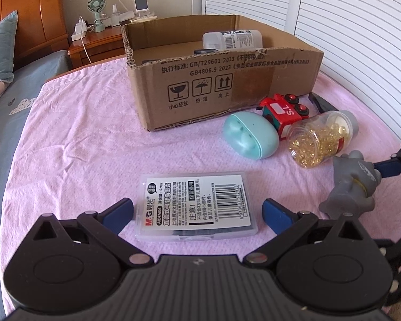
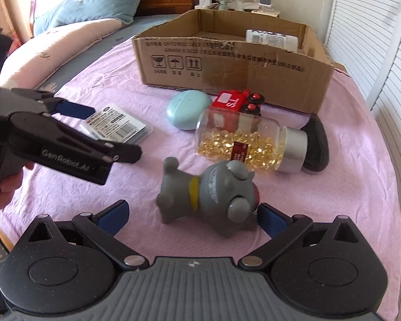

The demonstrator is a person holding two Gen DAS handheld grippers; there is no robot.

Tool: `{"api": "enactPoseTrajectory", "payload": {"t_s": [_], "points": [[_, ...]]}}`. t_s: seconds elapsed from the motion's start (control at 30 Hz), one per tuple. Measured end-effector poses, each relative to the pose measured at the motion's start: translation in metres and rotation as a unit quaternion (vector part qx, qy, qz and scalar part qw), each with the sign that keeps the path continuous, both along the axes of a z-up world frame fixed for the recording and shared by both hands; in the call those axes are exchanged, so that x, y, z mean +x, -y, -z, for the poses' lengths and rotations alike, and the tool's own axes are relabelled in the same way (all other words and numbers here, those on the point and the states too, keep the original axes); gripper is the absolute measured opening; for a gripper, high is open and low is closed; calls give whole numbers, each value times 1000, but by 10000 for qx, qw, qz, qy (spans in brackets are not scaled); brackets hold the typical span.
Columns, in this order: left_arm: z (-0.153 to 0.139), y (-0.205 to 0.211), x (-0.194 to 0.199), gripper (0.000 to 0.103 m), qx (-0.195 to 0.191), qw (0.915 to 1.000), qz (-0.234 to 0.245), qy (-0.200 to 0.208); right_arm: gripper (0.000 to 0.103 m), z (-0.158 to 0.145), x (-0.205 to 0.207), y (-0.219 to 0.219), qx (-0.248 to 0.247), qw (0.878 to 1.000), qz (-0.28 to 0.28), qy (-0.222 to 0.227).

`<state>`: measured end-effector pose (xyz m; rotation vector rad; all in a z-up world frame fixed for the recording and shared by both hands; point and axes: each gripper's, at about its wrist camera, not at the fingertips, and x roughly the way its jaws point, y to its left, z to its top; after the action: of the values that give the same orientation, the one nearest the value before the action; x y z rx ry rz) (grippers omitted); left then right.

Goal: Organize rigid objects
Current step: 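Close left gripper on white refill card while right gripper closes on grey toy figure, then carry grey toy figure into box and open right gripper while left gripper lifts refill card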

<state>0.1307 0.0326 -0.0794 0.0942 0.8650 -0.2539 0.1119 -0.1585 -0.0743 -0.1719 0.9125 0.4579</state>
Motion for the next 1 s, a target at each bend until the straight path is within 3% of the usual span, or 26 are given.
{"api": "enactPoseTrajectory", "payload": {"t_s": [0.4,0.53,0.63,1.0], "points": [[-1,-3,10,101,40,9998,144,-127,92,-2,5,-5,-144,9998,132,-1],[-4,-1,11,92,48,9996,218,-160,85,-4,7,-2,-105,9997,202,10],[-5,0,11,92,55,9997,146,-213,78,-5,9,0,-94,9996,260,7],[-10,-1,2,92,25,9991,251,-327,76,-14,1,3,-101,9999,106,49]]}}
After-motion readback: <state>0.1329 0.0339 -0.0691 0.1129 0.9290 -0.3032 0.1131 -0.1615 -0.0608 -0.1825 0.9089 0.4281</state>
